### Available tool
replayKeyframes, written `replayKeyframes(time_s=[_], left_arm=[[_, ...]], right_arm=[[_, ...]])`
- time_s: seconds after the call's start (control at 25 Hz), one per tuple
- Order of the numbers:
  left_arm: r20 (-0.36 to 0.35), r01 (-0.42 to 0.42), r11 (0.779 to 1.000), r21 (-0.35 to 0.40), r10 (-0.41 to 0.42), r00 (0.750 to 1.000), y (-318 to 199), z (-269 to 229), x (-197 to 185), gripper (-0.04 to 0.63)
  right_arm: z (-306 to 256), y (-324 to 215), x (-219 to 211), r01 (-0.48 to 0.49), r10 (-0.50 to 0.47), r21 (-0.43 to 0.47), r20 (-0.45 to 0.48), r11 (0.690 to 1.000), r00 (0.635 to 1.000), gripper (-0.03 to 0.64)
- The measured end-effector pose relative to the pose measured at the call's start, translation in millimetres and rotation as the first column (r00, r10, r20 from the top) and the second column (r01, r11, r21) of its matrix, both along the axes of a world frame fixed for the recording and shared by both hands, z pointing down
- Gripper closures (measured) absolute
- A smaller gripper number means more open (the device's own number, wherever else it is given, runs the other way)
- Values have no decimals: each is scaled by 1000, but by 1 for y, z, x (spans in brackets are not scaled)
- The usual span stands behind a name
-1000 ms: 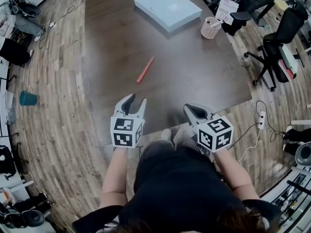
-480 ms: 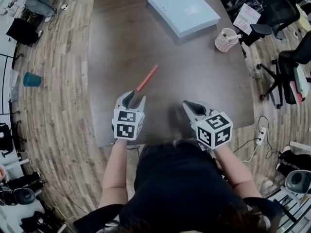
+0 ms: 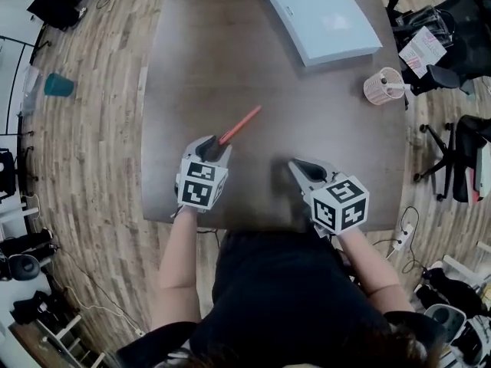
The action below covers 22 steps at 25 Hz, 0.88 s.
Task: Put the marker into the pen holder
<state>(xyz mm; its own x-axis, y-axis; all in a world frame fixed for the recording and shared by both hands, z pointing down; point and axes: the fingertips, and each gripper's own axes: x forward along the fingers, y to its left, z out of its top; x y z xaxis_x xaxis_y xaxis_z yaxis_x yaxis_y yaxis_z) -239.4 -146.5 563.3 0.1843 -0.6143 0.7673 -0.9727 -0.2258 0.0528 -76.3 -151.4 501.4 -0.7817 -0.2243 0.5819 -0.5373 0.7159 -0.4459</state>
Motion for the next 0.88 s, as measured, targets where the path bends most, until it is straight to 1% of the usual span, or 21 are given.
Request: replayKeyframes(time_s=[0.2, 0.36, 0.4, 0.48, 0.56, 0.88], left_arm=[[-8, -8, 1000, -7, 8, 1000, -1, 5, 2, 423], [-7, -25, 1000, 4, 25, 1000, -1, 4, 1, 428], [-6, -37, 999, 6, 37, 999, -1, 3, 2, 437], [4, -61, 998, 8, 61, 998, -1, 3, 7, 486], [20, -72, 997, 11, 71, 997, 1, 4, 10, 509], [27, -82, 996, 32, 81, 996, 6, 2, 10, 512]], right_arm=[[7, -1, -7, 41, -41, -27, 6, 999, 999, 598], [13, -1, -10, 58, -58, -41, 1, 997, 998, 598], [14, -1, -11, 61, -61, -43, 0, 997, 998, 598], [15, -2, -13, 65, -65, -47, 0, 997, 998, 598], [15, -2, -13, 65, -65, -50, 2, 997, 998, 598], [14, 5, -15, 59, -59, -39, -6, 998, 998, 598]])
